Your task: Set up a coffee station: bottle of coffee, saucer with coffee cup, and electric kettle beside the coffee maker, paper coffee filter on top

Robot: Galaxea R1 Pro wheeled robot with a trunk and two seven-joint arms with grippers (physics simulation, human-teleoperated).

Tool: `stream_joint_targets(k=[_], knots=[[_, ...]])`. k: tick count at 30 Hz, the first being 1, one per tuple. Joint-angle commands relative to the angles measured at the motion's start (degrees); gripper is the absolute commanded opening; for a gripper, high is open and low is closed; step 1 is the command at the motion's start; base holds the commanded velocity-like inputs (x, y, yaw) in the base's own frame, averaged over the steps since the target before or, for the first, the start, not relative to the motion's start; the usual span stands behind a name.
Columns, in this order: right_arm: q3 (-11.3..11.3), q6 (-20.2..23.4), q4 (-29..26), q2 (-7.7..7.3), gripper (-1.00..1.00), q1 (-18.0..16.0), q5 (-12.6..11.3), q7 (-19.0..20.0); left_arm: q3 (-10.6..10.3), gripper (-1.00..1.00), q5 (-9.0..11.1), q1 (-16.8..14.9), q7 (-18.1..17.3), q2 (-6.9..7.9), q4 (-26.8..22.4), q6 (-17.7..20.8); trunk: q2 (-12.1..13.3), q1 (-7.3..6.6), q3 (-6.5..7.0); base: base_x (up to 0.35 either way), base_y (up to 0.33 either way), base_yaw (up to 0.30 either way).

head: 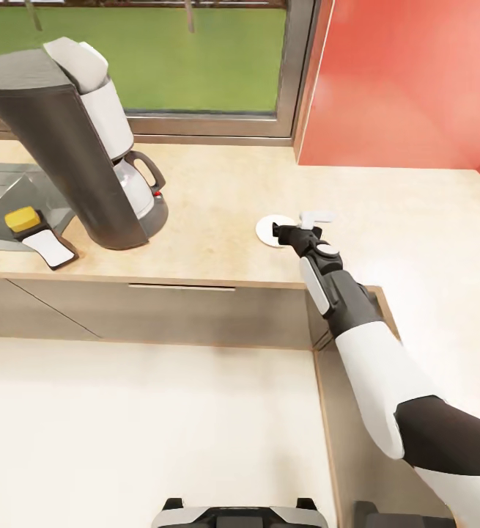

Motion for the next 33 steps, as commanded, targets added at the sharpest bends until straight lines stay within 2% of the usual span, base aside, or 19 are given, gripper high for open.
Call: stream_joint_targets(k=[1, 7, 9, 10, 11, 19, 24, 29, 33], knots=[[0.2, 0.2, -0.3, -0.16, 1.0, 0.0, -0.6, -0.5, 0.4, 1.0, 0.4, 0.0, -0.1, 0.01, 0.1, -0.5, -0.1, 0.03, -0.07, 0.0, 0.301, 0.0], [0.1, 0.3, -0.6, -0.58, 1.0, 2.0, -0.4, -0.6, 0.3, 1.0, 0.4, 0.0, -0.1, 0.01, 0.1, -0.8, -0.1, 0.03, -0.07, 0.0, 0.304, 0.0], [0.0, 0.2, -0.6, -1.61, 1.0, 4.0, -0.4, -0.6, 0.4, 1.0, 0.4, -0.1, 0.0, 0.01, 0.1, -0.9, -0.1, 0.03, -0.07, 0.0, 0.305, 0.0], [0.0, 0.1, -0.6, -3.23, 1.0, 6.0, -0.4, -0.5, 0.4, 1.0, 0.4, -0.1, 0.0, 0.06, -0.3, -1.0, -0.1, 0.03, -0.07, 0.0, 0.305, 0.0], [0.1, 0.1, -0.7, -3.45, 1.0, 6.3, -0.5, -0.5, 0.4, 1.0, 0.4, -0.1, 0.0, 0.08, -1.1, -1.0, -0.1, 0.03, -0.07, 0.0, 0.305, 0.0], [0.1, 0.2, -0.8, -3.52, 1.0, 8.0, -0.6, -0.5, 0.5, 1.0, 0.4, -0.2, 0.0, 0.01, -5.7, -1.1, -0.1, 0.03, -0.07, 0.0, 0.305, 0.0], [0.2, 0.1, -1.7, -3.44, 1.0, 9.7, -0.6, -0.5, 0.5, 1.0, 0.4, -0.2, 0.0, 0.06, -6.6, -1.9, -0.1, 0.03, -0.07, 0.0, 0.305, -0.004], [0.2, 0.0, -7.9, -3.43, 1.0, 13.4, -0.6, -0.5, 0.4, 1.0, 0.4, -0.2, 0.0, 0.09, -6.7, -6.0, -0.1, 0.03, 0.06, 0.0, 0.211, -0.157], [0.2, 0.0, -12.6, -3.42, 1.0, 16.4, -0.6, -0.5, 0.5, 1.0, 0.4, -0.2, 0.0, 0.09, -6.7, -7.1, -0.1, 0.03, 0.24, 0.0, 0.037, -0.225]])
